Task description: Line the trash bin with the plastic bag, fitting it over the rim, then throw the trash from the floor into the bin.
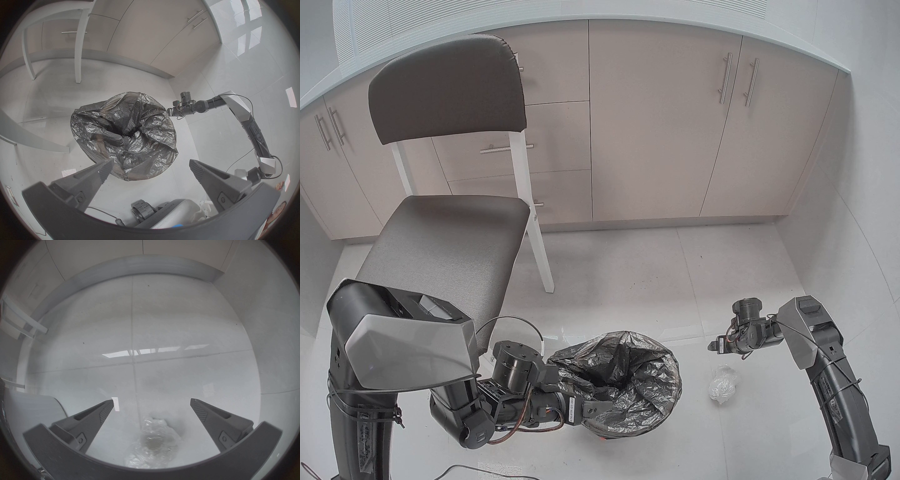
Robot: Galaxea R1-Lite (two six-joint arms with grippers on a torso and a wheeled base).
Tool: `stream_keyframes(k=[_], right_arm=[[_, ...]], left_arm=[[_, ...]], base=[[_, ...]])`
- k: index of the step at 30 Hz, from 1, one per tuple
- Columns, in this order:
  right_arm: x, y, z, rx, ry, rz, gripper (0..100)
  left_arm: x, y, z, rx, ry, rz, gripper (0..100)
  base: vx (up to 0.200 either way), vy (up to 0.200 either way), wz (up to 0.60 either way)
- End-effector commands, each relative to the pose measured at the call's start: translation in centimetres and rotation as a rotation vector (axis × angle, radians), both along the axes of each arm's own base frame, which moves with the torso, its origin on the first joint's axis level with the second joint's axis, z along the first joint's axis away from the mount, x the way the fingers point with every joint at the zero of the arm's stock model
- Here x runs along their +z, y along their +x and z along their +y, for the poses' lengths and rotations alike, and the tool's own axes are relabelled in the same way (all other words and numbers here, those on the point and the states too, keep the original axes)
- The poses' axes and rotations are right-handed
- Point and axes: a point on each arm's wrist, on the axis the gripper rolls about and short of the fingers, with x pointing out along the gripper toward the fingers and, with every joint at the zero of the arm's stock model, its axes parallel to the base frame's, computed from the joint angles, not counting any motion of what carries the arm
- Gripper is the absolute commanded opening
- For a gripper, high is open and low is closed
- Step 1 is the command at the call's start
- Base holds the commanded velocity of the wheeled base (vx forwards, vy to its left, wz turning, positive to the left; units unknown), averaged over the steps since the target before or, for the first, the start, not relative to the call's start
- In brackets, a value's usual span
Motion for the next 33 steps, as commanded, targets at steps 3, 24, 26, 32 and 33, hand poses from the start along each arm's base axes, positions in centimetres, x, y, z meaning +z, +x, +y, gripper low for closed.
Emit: stream_keyframes(k=[3, 24, 26, 32, 33], right_arm=[[-0.8, -0.3, 0.0, 0.016, 0.025, 0.012, 100], [-1.6, -1.7, 0.0, 0.195, -0.058, 0.173, 100], [-1.7, -1.9, -0.1, 0.195, -0.067, 0.195, 100], [-1.9, -2.1, -0.7, 0.234, -0.093, 0.221, 100], [-1.9, -2.1, -0.8, 0.240, -0.101, 0.221, 100]], left_arm=[[-0.3, -0.1, 0.0, -0.002, 0.006, 0.008, 100], [-0.4, -0.1, 0.0, 0.001, 0.010, 0.009, 100], [-0.4, -0.1, 0.0, 0.001, 0.010, 0.009, 100], [-0.4, -0.2, -0.1, -0.003, 0.010, 0.009, 100], [-0.5, -0.2, -0.1, -0.003, 0.011, 0.009, 100]], base=[[0.000, 0.000, 0.00], [0.000, 0.000, 0.00], [0.000, 0.000, 0.00], [0.000, 0.000, 0.00], [0.000, 0.000, 0.00]])
